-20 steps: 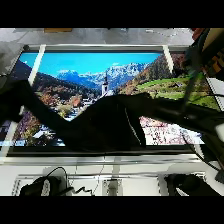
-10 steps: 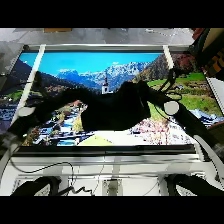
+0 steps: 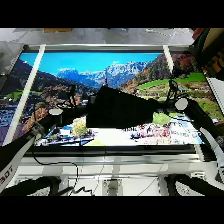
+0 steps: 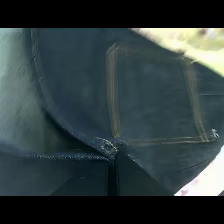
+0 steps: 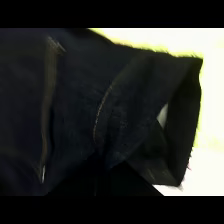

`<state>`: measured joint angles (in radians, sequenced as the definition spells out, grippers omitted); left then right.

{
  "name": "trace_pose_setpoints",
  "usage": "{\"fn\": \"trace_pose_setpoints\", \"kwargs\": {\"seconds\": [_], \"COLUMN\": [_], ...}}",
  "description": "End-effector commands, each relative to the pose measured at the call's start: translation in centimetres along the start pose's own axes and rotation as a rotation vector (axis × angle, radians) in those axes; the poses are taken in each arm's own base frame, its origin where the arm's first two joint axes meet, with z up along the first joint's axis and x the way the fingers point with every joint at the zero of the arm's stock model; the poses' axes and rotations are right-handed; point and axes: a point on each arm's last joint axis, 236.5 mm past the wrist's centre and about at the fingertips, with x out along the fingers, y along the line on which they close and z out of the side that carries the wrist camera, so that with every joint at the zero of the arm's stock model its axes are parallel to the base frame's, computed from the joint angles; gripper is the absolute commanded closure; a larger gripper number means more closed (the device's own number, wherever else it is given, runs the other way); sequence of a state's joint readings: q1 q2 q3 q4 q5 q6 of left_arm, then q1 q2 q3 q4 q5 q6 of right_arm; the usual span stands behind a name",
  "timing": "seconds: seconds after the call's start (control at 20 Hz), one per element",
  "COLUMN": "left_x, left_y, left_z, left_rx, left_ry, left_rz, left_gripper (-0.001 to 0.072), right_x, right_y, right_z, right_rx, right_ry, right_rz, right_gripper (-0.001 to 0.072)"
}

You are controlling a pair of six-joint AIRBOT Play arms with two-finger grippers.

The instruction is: Fold the clothes and pants, and hang the long-sleeved shirts on hangers.

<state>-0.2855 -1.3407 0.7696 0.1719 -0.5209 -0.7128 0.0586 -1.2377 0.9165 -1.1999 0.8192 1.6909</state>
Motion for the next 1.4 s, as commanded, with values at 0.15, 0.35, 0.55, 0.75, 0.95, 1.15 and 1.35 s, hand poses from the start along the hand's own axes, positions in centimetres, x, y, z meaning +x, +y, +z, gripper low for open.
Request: {"fn": "trace_pose_setpoints", "kwargs": {"seconds": [0.15, 0.35, 0.55, 0.75, 0.95, 1.15, 1.35], "left_x": [-0.8, -1.0, -1.0, -1.0, -1.0, -1.0, -0.9], "left_y": [1.4, 2.1, 2.2, 2.3, 2.3, 2.3, 2.6], "left_z": [-3.4, -4.1, -4.2, -4.1, -4.1, -4.1, -3.7], "left_rx": [-0.139, -0.11, -0.101, -0.102, -0.101, -0.101, -0.1], "left_ry": [0.171, 0.198, 0.202, 0.201, 0.201, 0.201, 0.182], "left_rz": [0.004, 0.031, 0.036, 0.036, 0.036, 0.037, 0.05], "left_gripper": [0.0681, 0.0681, 0.0337, 0.0008, 0.0008, 0.0008, 0.0008], "right_x": [-0.6, -1.1, -0.8, -1.2, -4.2, -6.8, -4.5], "right_y": [-3.4, -4.2, -5.4, -4.7, -7.7, -13.5, -8.9], "right_z": [-7.2, -12.2, -11.4, -5.3, -1.1, -5.6, -7.7], "right_rx": [-0.039, -0.048, -0.132, -0.153, -0.011, 0.051, 0.267], "right_ry": [0.3, 0.476, 0.44, 0.253, 0.173, 0.35, 0.266], "right_rz": [-0.09, -0.09, -0.12, -0.124, -0.144, -0.1, 0.331], "right_gripper": [0.0668, 0.0651, 0.0204, 0.0204, 0.0219, 0.0309, 0.0311]}}
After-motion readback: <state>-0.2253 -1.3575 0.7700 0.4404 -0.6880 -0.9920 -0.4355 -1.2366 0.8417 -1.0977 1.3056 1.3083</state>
